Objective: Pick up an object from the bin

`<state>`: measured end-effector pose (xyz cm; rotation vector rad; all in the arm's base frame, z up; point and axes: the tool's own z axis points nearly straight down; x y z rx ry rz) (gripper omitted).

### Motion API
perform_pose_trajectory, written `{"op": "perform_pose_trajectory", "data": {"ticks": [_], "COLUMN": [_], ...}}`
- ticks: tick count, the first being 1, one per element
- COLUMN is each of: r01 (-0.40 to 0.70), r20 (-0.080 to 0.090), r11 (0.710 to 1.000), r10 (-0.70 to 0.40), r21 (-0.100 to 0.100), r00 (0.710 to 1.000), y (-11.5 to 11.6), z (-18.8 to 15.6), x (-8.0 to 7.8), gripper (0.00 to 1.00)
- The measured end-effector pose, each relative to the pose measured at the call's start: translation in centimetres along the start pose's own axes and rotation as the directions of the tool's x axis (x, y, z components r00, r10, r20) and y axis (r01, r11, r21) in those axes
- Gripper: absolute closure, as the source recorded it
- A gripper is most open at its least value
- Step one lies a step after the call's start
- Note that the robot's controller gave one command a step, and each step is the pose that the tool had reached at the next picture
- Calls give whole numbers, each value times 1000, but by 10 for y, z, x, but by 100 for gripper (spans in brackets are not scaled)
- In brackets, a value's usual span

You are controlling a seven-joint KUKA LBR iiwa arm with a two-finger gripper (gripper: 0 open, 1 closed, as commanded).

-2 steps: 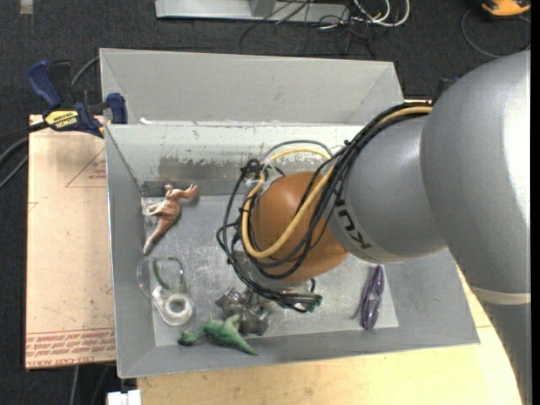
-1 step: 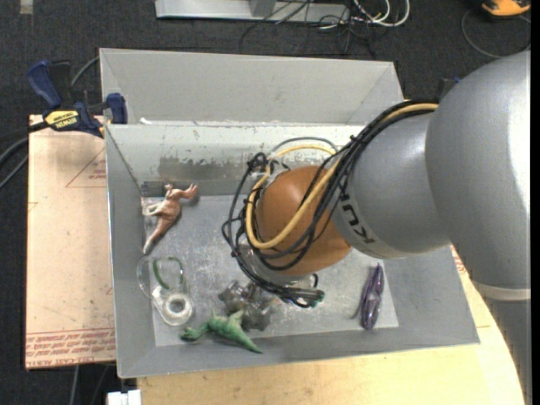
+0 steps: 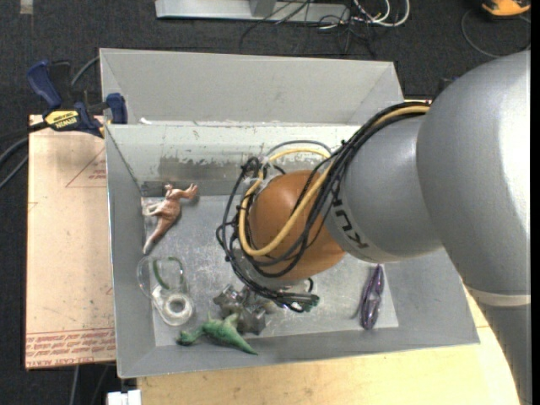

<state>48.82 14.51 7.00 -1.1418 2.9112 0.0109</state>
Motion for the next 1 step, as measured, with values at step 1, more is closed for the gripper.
{"op": "perform_pose_trajectory", "data": {"ticks": [1], "r01": [-22], "r20": [5], "r11": [1000], "r10": [22], "r21": [1], "r00": [1000], "y": [-28], "z": [0], "x": [5], "gripper": [100]}}
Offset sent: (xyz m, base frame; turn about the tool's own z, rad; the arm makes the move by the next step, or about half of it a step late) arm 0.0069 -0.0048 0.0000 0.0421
